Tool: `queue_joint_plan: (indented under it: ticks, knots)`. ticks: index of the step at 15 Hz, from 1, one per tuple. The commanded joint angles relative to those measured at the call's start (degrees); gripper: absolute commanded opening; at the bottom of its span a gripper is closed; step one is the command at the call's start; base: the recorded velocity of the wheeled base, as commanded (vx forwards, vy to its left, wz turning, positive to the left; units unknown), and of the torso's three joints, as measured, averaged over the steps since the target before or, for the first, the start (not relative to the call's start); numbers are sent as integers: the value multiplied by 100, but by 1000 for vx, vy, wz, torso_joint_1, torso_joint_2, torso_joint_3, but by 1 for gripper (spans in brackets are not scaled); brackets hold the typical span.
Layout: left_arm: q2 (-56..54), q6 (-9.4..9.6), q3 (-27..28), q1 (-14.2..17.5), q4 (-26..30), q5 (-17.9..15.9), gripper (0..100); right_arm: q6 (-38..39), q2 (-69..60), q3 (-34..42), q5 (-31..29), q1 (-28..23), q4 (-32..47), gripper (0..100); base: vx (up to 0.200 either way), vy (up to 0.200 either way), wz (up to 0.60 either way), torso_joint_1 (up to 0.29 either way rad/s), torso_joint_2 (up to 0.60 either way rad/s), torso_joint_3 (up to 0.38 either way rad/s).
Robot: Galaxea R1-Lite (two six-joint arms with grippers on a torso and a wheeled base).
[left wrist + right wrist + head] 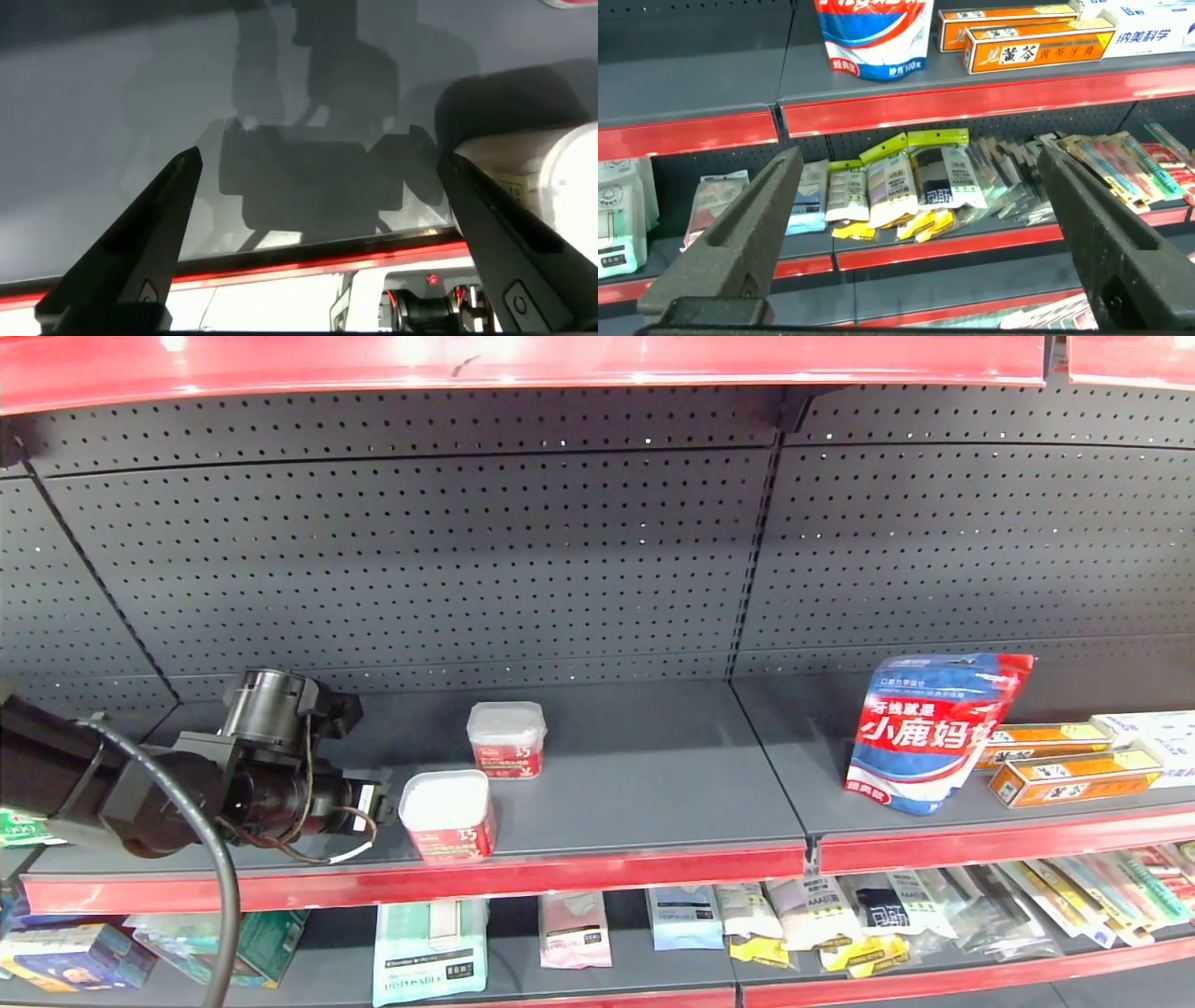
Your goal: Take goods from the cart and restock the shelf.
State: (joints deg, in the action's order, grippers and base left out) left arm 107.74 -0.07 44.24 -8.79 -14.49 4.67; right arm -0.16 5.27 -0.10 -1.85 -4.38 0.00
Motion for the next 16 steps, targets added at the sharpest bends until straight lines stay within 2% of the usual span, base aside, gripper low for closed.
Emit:
queue_joint_plan:
  ticks: [1,16]
  knots:
    - [1,-1,6,-79,-1,-1,100,-2,9,1,1,-2,0,100,0,0,0,0,0,0]
    - [203,16,287,-457,-141,16,100,-2,9,1,1,-2,0,100,0,0,0,0,0,0]
